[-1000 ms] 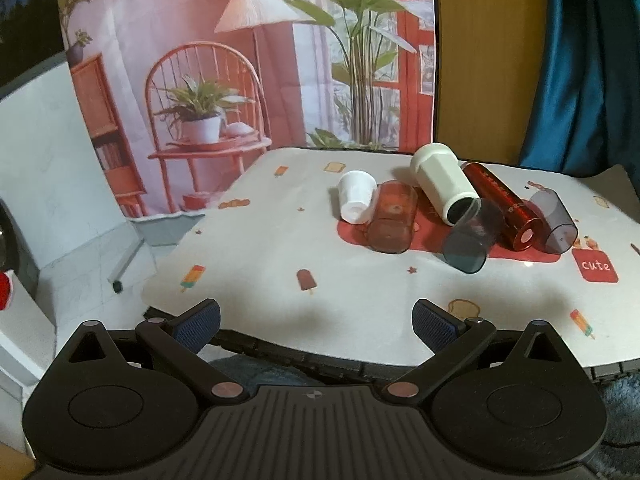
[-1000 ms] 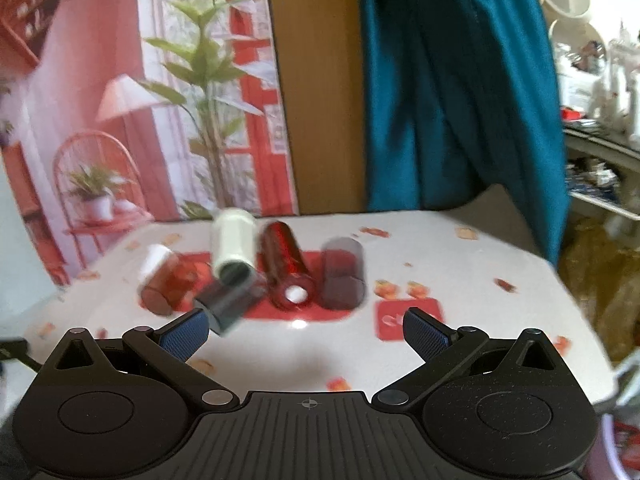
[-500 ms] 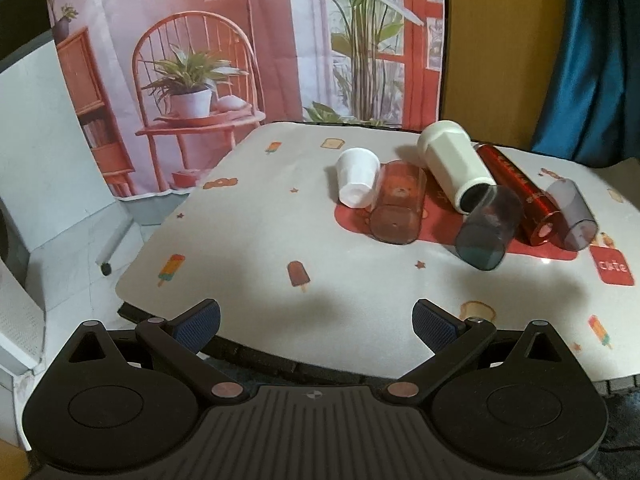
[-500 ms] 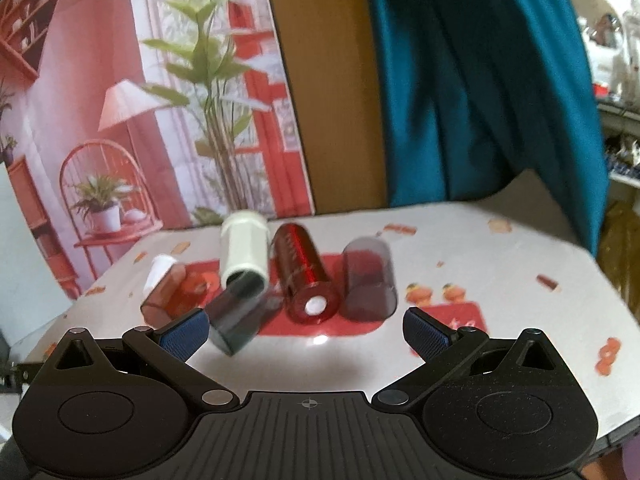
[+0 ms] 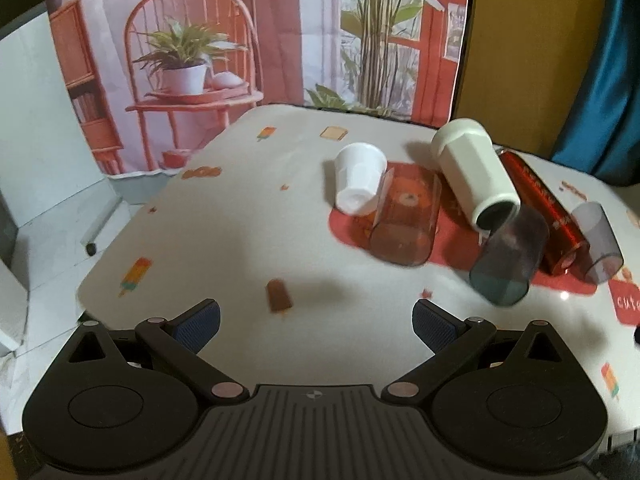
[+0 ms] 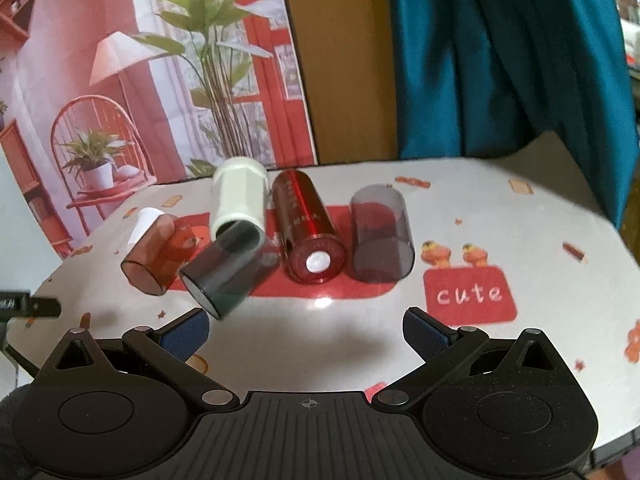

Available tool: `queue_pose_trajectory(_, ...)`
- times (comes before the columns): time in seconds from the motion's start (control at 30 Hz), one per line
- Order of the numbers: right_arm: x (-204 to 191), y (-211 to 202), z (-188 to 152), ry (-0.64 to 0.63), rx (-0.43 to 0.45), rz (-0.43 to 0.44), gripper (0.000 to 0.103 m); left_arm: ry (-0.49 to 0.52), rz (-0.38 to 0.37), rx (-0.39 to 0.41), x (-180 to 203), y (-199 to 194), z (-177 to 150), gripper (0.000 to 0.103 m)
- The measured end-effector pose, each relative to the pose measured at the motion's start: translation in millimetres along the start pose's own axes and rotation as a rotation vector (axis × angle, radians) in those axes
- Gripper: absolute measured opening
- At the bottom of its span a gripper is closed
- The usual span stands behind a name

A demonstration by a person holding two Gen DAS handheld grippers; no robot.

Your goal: Flip cup upright

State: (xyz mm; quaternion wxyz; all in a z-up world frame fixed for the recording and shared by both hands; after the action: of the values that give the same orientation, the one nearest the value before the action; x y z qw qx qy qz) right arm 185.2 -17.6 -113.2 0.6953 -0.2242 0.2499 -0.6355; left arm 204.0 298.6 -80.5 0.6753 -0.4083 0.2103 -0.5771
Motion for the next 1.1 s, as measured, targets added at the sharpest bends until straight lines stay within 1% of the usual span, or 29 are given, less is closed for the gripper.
queue_pose_trajectory(0.03,0.5,2.8,-1.8,0.002,-0.006,0.002,0.103,0.009,-0.008,0.016,3.3,3.6,3.5,0.103)
queue_pose_trajectory(0.17,2.4,10.7,-8.4,0.014,-0.023,0.013,0.103,0.058,-0.002,0.1,18.5,15.9,17.7,0.103)
queue_pose_trajectory(0.23,4.2,13.3,-11.2,0.023,-0.027,0.019,0.103,0.074,-0.012,0.116,28.8,26.8,24.4,0.103)
queue_pose_trajectory(0.3,5.9,15.3,-13.0,0.031,-0.028,0.025,0.103,0.073,-0.032,0.099,38.8,39.0,27.5,0.1)
queue_pose_trajectory(0.33,6.9,16.3,-14.2,0.036,-0.029,0.028,0.103,0.067,-0.043,0.084,42.1,45.1,28.9,0.097)
queue_pose_trajectory(0.37,7.4,16.8,-15.4,0.041,-0.032,0.031,0.103,0.052,-0.058,0.067,45.2,51.7,31.3,0.088)
queue_pose_trajectory(0.4,8.5,17.5,-16.4,0.046,-0.034,0.034,0.103,0.03,-0.077,0.05,47.8,58.1,34.5,0.085)
queue_pose_trajectory(0.47,10.3,18.8,-17.9,0.055,-0.035,0.036,0.103,-0.004,-0.105,0.046,50.1,66.7,40.4,0.085)
queue_pose_trajectory(0.53,12.6,20.0,-19.8,0.066,-0.038,0.04,0.103,-0.009,-0.115,0.042,54.8,76.7,45.7,0.085)
queue_pose_trajectory(0.67,14.2,22.0,-22.9,0.073,-0.042,0.044,0.103,0.046,-0.106,0.03,71.1,98.1,52.0,0.085)
queue_pose_trajectory(0.77,16.2,22.5,-26.1,0.082,-0.049,0.046,0.103,0.079,-0.072,0.011,78.1,114.8,51.6,0.085)
queue_pose_trajectory(0.8,17.1,22.5,-27.1,0.085,-0.049,0.045,0.103,0.087,-0.063,0.003,78.8,119.1,50.5,0.087)
queue_pose_trajectory(0.87,18.8,21.7,-27.2,0.092,-0.046,0.042,0.103,0.082,-0.083,-0.01,80.6,125.0,48.4,0.087)
queue_pose_trajectory(0.93,20.3,19.9,-26.3,0.096,-0.036,0.039,0.103,0.073,-0.112,-0.028,82.2,126.2,45.0,0.082)
queue_pose_trajectory(0.97,20.9,19.2,-25.9,0.097,-0.032,0.037,0.103,0.081,-0.127,-0.032,83.7,125.6,42.9,0.076)
queue_pose_trajectory(1.0,21.5,18.6,-25.6,0.098,-0.029,0.035,0.103,0.095,-0.138,-0.037,85.5,125.3,40.6,0.068)
queue_pose_trajectory(1.03,21.6,18.3,-25.6,0.1,-0.028,0.034,0.103,0.107,-0.146,-0.042,86.7,123.9,37.7,0.067)
queue_pose_trajectory(1.1,21.4,18.0,-26.3,0.102,-0.029,0.038,0.103,0.125,-0.13,-0.055,86.8,118.6,33.7,0.066)
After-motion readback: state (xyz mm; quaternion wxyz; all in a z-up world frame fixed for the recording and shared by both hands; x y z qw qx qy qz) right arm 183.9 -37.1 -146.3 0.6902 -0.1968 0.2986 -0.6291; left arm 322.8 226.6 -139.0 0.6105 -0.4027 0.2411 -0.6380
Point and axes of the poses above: each gripper's, at about its wrist camera, not at the fingertips, and y roughly the way its jaws point, x to its right, z to its top, the point moved 6 cm from there along y, roughly the way its jaws point, and after that the axes turned 12 degrees about -y, right-handed, at the moved point
